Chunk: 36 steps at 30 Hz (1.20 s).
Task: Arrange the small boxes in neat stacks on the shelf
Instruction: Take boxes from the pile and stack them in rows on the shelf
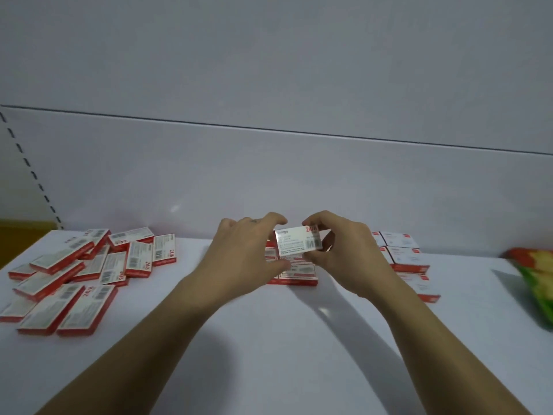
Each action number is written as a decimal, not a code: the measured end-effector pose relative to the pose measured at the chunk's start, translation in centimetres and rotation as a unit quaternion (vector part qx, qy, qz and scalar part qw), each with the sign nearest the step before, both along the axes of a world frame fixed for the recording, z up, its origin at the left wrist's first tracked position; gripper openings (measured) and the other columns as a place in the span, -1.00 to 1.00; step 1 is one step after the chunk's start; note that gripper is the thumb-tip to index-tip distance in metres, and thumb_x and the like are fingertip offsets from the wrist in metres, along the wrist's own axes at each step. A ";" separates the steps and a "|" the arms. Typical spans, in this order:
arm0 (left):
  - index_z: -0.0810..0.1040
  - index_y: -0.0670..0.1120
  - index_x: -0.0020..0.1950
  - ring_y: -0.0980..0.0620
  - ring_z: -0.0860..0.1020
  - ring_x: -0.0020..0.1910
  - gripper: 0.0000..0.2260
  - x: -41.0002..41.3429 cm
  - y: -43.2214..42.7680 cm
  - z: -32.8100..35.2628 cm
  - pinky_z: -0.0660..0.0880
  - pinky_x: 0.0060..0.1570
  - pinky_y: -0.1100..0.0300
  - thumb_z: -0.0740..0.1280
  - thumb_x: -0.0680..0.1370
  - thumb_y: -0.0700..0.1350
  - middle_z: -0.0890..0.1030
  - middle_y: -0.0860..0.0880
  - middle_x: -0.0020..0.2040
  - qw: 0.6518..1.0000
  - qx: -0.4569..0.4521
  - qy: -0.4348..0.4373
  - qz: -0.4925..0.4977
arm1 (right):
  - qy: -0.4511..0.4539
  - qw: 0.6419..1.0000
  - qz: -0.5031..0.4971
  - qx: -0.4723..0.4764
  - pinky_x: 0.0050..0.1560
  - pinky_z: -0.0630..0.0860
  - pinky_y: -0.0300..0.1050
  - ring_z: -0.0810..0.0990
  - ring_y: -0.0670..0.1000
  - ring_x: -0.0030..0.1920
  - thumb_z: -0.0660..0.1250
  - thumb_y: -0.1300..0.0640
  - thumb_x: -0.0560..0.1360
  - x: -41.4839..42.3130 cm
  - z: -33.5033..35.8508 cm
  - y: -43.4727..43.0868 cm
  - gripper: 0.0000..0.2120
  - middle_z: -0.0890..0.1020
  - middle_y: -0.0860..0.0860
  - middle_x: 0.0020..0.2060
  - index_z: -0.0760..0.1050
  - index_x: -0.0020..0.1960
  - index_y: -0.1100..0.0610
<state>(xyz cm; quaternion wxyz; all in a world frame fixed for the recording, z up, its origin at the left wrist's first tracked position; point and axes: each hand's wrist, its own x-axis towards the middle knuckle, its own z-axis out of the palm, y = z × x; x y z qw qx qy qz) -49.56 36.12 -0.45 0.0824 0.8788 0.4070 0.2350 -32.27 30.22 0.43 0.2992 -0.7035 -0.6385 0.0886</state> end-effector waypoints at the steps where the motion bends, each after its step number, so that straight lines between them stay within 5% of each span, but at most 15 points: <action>1: 0.31 0.15 0.33 0.08 0.49 0.11 -0.48 0.7 -0.2 -0.2 0.30 0.21 0.13 0.41 0.43 0.17 0.58 0.13 0.17 1.000 0.001 -0.006 -0.005 | 0.000 1.000 -0.006 0.003 -0.33 0.43 -0.46 0.55 -0.27 -0.26 0.52 0.14 0.37 0.6 -0.1 -0.3 -0.64 0.55 -0.26 -0.17 0.50 0.08 -0.11; 7: 0.44 0.18 0.17 0.12 0.58 0.00 -0.59 3.8 -0.9 -1.7 0.53 0.07 0.09 0.50 0.39 0.06 0.63 0.14 0.04 0.993 -0.067 -0.092 -0.029 | 0.008 1.000 -0.022 0.014 -0.20 0.56 -0.30 0.58 -0.20 -0.20 0.53 0.10 0.37 3.2 -1.0 -1.6 -0.64 0.55 -0.24 -0.15 0.50 0.09 -0.11; 13: 0.53 0.15 0.11 0.28 0.56 -0.05 -0.65 4.6 -1.7 -3.0 0.50 -0.16 0.43 0.52 0.40 -0.10 0.62 0.21 -0.08 0.968 -0.127 -0.212 -0.032 | 0.035 0.998 -0.023 0.044 -0.18 0.47 -0.35 0.56 -0.22 -0.23 0.51 0.14 0.38 3.7 -2.0 -2.0 -0.59 0.61 -0.15 -0.06 0.52 0.18 -0.05; 20: 0.54 0.14 0.17 0.20 0.58 0.02 -0.60 2.9 -2.4 -4.4 0.55 -0.02 0.35 0.53 0.39 -0.11 0.62 0.20 -0.04 0.956 -0.153 -0.248 -0.022 | 0.058 0.997 0.000 0.049 -0.07 0.56 -0.17 0.58 -0.15 -0.17 0.45 0.19 0.42 2.1 -3.9 -2.2 -0.56 0.61 -0.13 0.05 0.49 0.25 -0.08; 22: 0.53 0.14 0.14 0.20 0.59 0.02 -0.60 2.8 -2.5 -4.3 0.55 -0.01 0.35 0.54 0.37 -0.12 0.63 0.19 -0.03 0.949 -0.164 -0.268 -0.027 | 0.077 0.996 0.004 0.042 -0.04 0.56 -0.26 0.57 -0.18 -0.10 0.39 0.24 0.45 1.9 -4.2 -2.4 -0.51 0.60 -0.13 0.10 0.45 0.33 -0.06; 25: 0.54 0.11 0.10 0.17 0.59 0.02 -0.61 3.0 -2.9 -4.2 0.54 -0.03 0.36 0.56 0.35 -0.13 0.62 0.17 -0.03 0.939 -0.163 -0.297 -0.063 | 0.202 0.979 0.034 0.017 -0.04 0.52 -0.39 0.58 -0.25 -0.01 0.35 0.25 0.47 1.8 -4.0 -3.1 -0.51 0.61 -0.19 0.09 0.45 0.34 -0.09; 28: 0.54 0.11 0.08 0.09 0.57 0.01 -0.63 3.4 -3.3 -4.4 0.52 0.00 0.26 0.55 0.37 -0.14 0.59 0.13 -0.02 0.944 -0.117 -0.292 -0.099 | 0.326 0.942 0.080 0.003 -0.05 0.55 -0.30 0.64 -0.19 -0.05 0.37 0.15 0.50 1.4 -3.5 -3.6 -0.72 0.69 -0.20 -0.08 0.55 0.05 -0.22; 32: 0.54 0.06 0.10 0.11 0.52 0.04 -0.61 3.5 -3.1 -4.8 0.43 0.09 0.25 0.54 0.35 -0.17 0.54 0.08 0.01 0.954 -0.066 -0.267 -0.117 | 0.393 0.916 0.082 -0.015 0.14 0.57 0.00 0.67 -0.02 0.02 0.40 0.08 0.49 1.3 -4.0 -3.4 -0.69 0.70 -0.02 -0.01 0.57 0.23 0.01; 36: 0.48 0.22 0.12 0.11 0.45 0.19 -0.61 3.4 -3.1 -4.4 0.39 0.19 0.23 0.49 0.35 0.00 0.50 0.09 0.10 0.957 -0.089 -0.246 -0.128 | 0.506 0.850 0.136 -0.049 0.15 0.56 0.05 0.63 0.13 0.11 0.31 0.11 0.55 1.7 -3.9 -3.6 -0.72 0.67 0.16 0.07 0.56 0.22 0.18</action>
